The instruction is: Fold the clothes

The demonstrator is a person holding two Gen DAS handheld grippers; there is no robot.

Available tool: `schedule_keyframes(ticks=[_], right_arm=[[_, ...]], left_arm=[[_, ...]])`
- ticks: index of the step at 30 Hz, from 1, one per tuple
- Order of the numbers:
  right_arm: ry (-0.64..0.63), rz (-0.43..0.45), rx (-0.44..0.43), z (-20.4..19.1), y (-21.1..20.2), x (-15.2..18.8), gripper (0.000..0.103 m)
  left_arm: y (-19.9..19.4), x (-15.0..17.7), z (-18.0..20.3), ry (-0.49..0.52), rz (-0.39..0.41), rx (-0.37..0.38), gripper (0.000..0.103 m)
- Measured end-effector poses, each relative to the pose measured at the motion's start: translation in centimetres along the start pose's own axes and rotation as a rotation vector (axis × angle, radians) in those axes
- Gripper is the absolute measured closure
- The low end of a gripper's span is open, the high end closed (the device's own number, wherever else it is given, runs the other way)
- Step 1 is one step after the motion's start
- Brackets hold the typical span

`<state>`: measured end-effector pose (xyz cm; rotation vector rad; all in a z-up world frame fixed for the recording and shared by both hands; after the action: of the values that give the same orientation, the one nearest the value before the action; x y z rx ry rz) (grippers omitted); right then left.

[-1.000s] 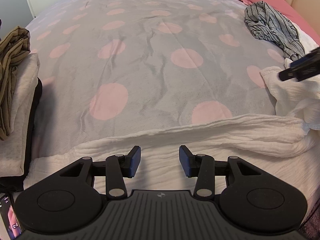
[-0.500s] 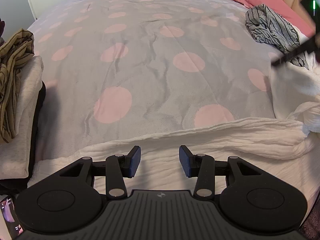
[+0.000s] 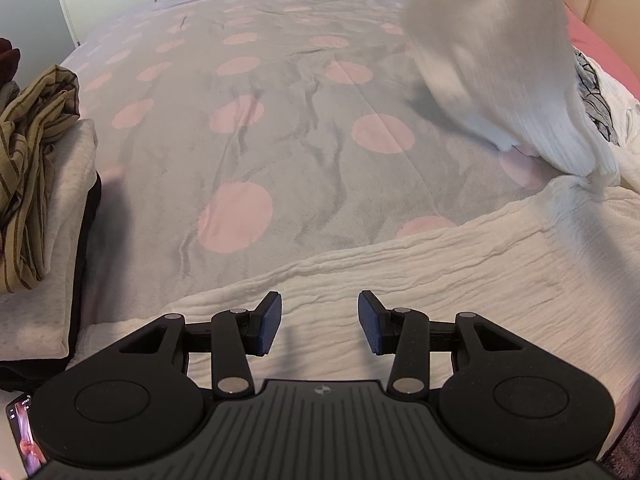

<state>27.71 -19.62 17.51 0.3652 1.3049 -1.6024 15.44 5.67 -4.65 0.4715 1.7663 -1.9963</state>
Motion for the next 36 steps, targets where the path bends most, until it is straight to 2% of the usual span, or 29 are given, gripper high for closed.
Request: schedule_keyframes(ticks=[3, 7, 13, 17, 21, 25, 29, 32, 36], right_arm=[[-0.014, 0.042, -0.065, -1.8, -1.9, -0.3, 0.098], [-0.066, 0.037, -0.215, -7.1, -4.1, 3.0, 0.098], [-0.092, -0.110, -0.432, -16.2, -4.4, 12.3, 0.098], [-0.106, -0.227, -0.558, -21.3, -4.2, 18.3, 0.097], [-0.107, -0.272, -0.590, -22.6, -4.4, 21.2, 0.092], [-0.094, -0.258, -0.558, -19.9, -5.0, 21.7, 0.075], [-0.070, -0.254, -0.475, -14.8, -4.9, 22.2, 0.074], [-0.051, -0.266, -0.366, -9.4, -4.1, 23.0, 0.074], [0.012, -0.316, -0.174, -0.2, -1.4, 24.5, 0.074]], left_arm=[[-0.3, -0.2, -0.3, -0.014, 0.010, -0.004, 0.063], [-0.7, -0.5, -0.7, -0.032, 0.024, -0.010, 0.063], [-1.5, -2.0, -3.1, -0.118, 0.062, -0.042, 0.063], [-1.6, -2.2, -3.8, -0.134, 0.068, -0.053, 0.063], [-1.5, -2.0, -3.2, -0.119, 0.071, -0.032, 0.063], [-1.3, -2.3, -1.7, -0.104, 0.054, 0.014, 0.058], [-0.7, -3.6, 0.0, -0.107, 0.017, 0.069, 0.056], [0.3, -5.0, 1.5, -0.108, -0.012, 0.099, 0.054], [2.2, -7.2, 4.6, -0.098, -0.052, 0.139, 0.051]])
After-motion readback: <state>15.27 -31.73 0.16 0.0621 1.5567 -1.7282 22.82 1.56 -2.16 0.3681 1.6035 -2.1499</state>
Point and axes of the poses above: each gripper's, at about its wrist camera, not at the fingertips, and y roughly the way its jaws point, z to its right, x to its underside, the point moved 5 cm from there along y, roughly the way its jaws point, and after that the axes turned 15 degrees about -y, right-handed, at the moved point
